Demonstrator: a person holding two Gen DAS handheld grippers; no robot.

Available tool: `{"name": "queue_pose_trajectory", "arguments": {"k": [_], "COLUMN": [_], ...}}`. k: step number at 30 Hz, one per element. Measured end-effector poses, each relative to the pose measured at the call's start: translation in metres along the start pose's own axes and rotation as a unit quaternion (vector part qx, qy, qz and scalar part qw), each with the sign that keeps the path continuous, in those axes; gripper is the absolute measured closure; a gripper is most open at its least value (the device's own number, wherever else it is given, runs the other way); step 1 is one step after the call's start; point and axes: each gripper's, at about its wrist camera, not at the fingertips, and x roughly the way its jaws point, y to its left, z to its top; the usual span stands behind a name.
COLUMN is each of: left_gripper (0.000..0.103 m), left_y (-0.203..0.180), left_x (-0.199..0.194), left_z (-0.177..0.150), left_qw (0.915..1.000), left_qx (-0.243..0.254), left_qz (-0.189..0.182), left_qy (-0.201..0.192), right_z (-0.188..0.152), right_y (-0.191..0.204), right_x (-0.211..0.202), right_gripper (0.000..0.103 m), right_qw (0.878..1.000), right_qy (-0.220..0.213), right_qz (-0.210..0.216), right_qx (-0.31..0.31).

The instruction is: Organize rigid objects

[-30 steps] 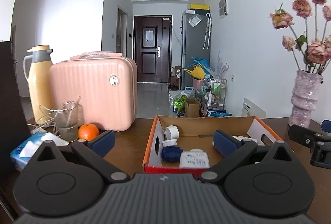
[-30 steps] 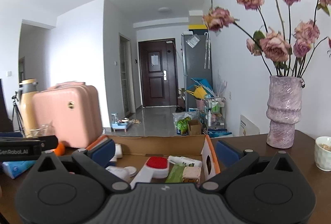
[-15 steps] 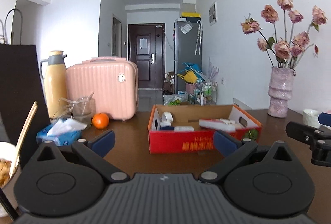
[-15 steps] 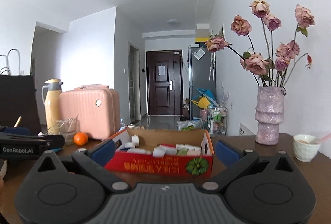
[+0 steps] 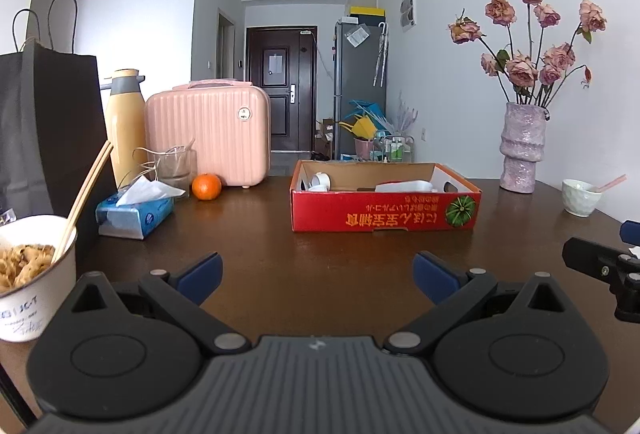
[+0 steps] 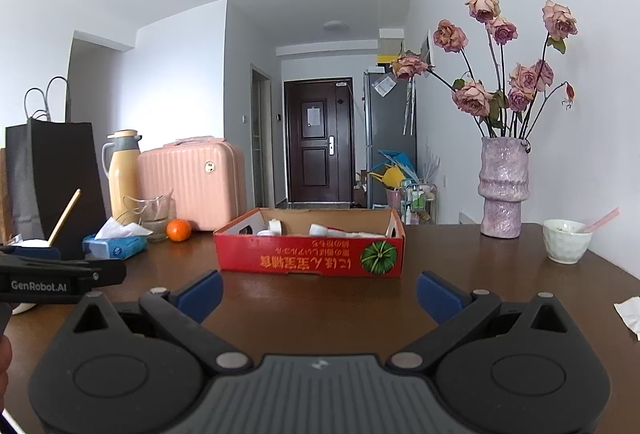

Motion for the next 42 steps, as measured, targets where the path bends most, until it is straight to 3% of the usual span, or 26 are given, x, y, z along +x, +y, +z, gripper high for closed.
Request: {"name": "queue_pose_trajectory", "arguments": {"k": [11,42], "left_gripper": [0.000,0.000], "left_y": [-0.002,-0.003], "left_x": [-0.018,-0.021], "left_z": [-0.003,-0.003], "left_qw": [1.0000,1.0000], "left_qx": [0.001,0.001], "left_qz": [0.000,-0.002], "left_qy": [-0.009,-0.009], "right_z": [-0.002,-0.001], "right_y": [0.003,0.007], "right_x": [-0.014,-0.017], "right_gripper": [0.000,0.000], "right_qw": [1.000,1.000], "right_qy": [-0.006,-0.004], "right_qz": [0.002,0.004], "right_qx": [0.002,-0.001]}}
